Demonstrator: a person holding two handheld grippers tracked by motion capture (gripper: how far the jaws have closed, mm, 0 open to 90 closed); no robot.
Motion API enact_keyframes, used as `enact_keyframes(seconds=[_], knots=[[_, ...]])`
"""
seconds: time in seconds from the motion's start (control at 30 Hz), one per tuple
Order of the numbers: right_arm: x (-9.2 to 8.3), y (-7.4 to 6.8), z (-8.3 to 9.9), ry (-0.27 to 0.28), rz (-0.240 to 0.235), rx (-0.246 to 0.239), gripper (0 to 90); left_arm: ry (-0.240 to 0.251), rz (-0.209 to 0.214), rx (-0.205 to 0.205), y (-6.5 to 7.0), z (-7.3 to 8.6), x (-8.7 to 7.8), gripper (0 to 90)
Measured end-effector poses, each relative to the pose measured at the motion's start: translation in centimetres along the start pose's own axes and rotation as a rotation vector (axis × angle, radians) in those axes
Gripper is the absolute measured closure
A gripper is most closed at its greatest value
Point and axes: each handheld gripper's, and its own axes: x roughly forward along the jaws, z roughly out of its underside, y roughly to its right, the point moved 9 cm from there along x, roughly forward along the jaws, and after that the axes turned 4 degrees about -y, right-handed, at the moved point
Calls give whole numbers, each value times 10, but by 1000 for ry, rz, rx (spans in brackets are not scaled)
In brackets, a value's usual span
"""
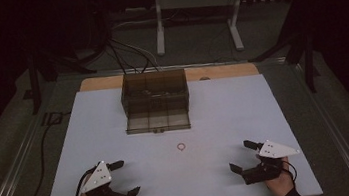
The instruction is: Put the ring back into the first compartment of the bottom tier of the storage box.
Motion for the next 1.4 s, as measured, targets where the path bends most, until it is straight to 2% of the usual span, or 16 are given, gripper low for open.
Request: enact_keyframes(seconds=[0.27,0.33,0.43,0.6,0.73,1.0,1.4], knots=[[-1,-1,-1,4,1,0,0,-2,46,19,8,-10,7,7],[-1,-1,-1,6,-6,2,0,8,39,24,8,-14,8,7],[0,-2,0,2,-6,2,0,27,52,24,8,-22,10,7],[-1,-2,-1,6,-3,3,0,21,71,39,9,-29,16,7],[-2,-2,-1,10,-6,10,0,35,85,33,9,-35,21,7],[-5,-1,0,15,0,12,0,28,115,37,11,-43,28,7],[-5,-1,1,13,2,15,0,38,139,33,12,-65,45,7]])
